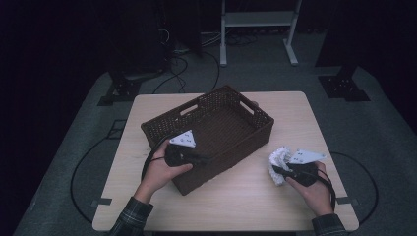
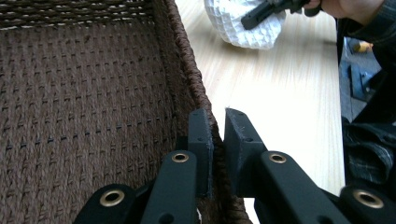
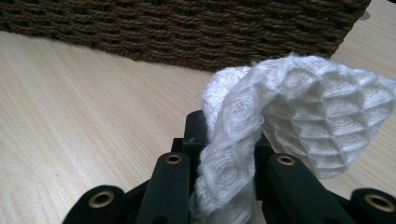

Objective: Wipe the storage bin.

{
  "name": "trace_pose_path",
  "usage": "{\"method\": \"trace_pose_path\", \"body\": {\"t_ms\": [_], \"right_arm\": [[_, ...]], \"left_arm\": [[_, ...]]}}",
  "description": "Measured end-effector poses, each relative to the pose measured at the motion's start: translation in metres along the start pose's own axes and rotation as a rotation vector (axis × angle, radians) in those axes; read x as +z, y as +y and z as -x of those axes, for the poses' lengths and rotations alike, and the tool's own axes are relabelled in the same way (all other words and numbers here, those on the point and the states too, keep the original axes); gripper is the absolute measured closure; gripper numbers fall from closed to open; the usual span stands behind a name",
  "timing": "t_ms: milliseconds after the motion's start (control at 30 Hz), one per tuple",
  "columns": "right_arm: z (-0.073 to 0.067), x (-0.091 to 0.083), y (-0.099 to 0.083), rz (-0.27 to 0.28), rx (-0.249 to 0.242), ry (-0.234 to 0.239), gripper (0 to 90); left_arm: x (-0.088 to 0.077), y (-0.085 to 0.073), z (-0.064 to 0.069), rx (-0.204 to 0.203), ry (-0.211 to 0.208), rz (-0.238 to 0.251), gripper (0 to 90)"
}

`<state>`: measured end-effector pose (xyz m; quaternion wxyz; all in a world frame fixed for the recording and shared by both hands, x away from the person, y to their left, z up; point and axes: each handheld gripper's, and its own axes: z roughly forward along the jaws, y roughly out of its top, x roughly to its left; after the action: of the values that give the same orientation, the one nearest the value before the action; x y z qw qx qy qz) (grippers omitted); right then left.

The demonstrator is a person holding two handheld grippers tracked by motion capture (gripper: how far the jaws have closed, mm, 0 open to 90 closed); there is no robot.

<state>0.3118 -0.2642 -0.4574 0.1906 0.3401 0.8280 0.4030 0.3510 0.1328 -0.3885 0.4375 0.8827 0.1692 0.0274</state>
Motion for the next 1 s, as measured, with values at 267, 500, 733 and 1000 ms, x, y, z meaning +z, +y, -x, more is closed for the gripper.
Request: {"method": "trace_pose_path", "body": {"t_ms": [267, 500, 733, 1000], "right_arm": [[0.000, 0.000, 0.000, 0.000, -0.002, 0.000, 76.2], [-0.001, 0.001, 0.000, -0.001, -0.003, 0.001, 76.2], [-0.002, 0.000, 0.001, 0.001, -0.001, 0.001, 76.2], [0.000, -0.001, 0.005, 0.021, 0.001, 0.005, 76.1]], "left_arm": [[-0.004, -0.015, 0.003, 0.002, 0.006, 0.053, 78.5], [-0.002, -0.023, 0.005, -0.015, 0.016, 0.107, 78.4], [0.002, -0.021, 0.007, -0.024, 0.024, 0.113, 78.6], [0.015, -0.012, 0.009, -0.061, 0.048, 0.106, 78.1]]}}
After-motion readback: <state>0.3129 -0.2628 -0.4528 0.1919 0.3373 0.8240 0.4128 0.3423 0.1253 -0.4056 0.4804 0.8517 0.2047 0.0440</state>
